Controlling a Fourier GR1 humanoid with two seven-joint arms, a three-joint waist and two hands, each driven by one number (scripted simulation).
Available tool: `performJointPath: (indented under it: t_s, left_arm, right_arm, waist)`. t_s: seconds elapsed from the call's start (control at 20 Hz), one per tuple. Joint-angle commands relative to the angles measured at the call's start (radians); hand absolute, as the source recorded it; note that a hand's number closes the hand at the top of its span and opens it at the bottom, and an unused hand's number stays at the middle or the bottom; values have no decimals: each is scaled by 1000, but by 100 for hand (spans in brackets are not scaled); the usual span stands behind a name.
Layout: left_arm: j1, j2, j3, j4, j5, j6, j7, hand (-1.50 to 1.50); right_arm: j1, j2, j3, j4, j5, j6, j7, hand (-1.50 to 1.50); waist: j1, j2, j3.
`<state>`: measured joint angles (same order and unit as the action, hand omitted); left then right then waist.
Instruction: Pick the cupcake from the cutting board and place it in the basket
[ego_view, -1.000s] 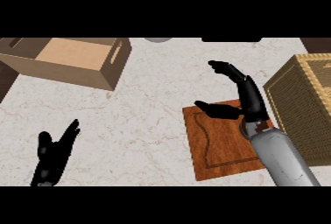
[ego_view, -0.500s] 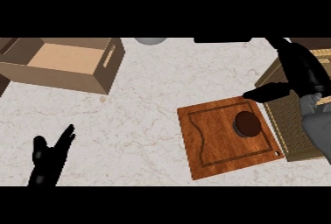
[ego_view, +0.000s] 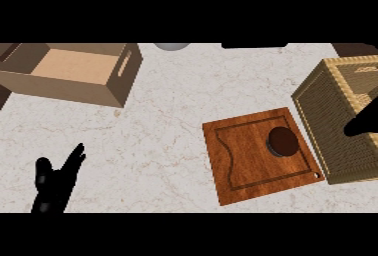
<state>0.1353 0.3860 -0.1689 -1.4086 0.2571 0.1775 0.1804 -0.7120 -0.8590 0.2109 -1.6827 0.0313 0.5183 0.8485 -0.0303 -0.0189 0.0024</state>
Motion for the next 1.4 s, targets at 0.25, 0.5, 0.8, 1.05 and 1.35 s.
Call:
performJointPath:
  t_s: [0.25,0.5,0.8,1.05,1.35]
  left_arm:
    - [-4,-14,9,56,10,-47,11,0]
    - [-57,-51,-10,50,-35,-12,65,0]
    - [-26,-49,17,28,-32,-42,64,0]
    - [-31,-94,-15,42,-74,-28,41,0]
    - [-4,-52,43,12,-52,-78,59,0]
  right_arm:
    - [45,-135,-67,-126,-273,185,216,-150]
    - [134,-163,-132,-204,-326,136,207,-150]
    - [212,-49,-98,-180,-156,64,109,-150]
    - [274,67,-27,-126,57,-9,-25,-150]
    - [344,113,17,-71,211,-5,-93,-150]
  waist:
    - [16,13,-4]
    - [16,16,-3]
    - [32,19,-3]
    - [37,22,-2]
    - [36,20,-2]
